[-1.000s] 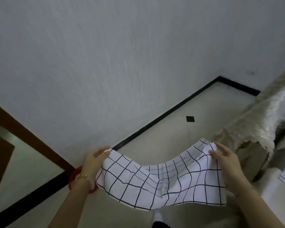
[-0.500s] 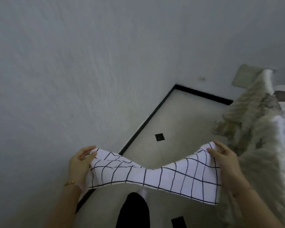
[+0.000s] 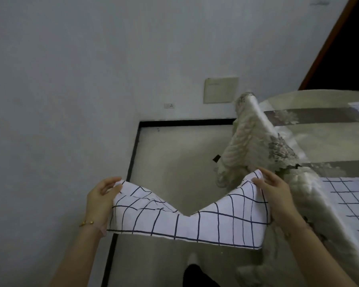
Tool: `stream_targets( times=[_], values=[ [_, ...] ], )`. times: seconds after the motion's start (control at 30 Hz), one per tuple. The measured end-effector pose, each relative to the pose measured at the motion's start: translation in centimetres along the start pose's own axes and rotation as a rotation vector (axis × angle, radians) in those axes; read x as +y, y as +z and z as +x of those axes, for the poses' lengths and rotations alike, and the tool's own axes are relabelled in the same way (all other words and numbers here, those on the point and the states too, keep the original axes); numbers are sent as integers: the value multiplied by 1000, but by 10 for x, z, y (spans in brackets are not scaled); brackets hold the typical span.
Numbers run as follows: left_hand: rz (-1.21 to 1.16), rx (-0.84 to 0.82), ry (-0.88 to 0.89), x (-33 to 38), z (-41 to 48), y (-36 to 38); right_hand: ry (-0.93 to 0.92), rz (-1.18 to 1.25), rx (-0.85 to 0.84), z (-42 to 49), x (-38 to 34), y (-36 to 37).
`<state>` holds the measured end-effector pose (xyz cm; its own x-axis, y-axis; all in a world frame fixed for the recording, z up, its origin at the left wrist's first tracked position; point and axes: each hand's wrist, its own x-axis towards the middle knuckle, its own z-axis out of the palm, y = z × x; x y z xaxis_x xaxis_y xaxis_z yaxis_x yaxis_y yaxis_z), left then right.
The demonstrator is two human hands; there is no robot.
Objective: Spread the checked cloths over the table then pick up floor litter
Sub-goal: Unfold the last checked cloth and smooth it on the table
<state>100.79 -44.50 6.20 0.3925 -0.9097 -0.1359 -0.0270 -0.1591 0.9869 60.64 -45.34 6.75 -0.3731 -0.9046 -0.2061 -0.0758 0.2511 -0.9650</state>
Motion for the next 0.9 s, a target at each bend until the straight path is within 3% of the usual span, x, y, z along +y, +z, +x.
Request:
stream_targets(
  times=[0.2, 0.57, 0.73, 0.9],
  values=[
    [-5, -82, 12, 18, 125, 92, -3, 18, 43, 108, -16, 21],
    [-84, -253, 213, 178, 361, 316, -253, 148, 296, 332, -183, -6],
    [-156, -474, 301, 232, 432, 460, -286, 172, 540, 402, -213, -58],
    [-187, -794, 285, 243, 460, 619, -220, 176, 810, 436, -193, -118]
  ],
)
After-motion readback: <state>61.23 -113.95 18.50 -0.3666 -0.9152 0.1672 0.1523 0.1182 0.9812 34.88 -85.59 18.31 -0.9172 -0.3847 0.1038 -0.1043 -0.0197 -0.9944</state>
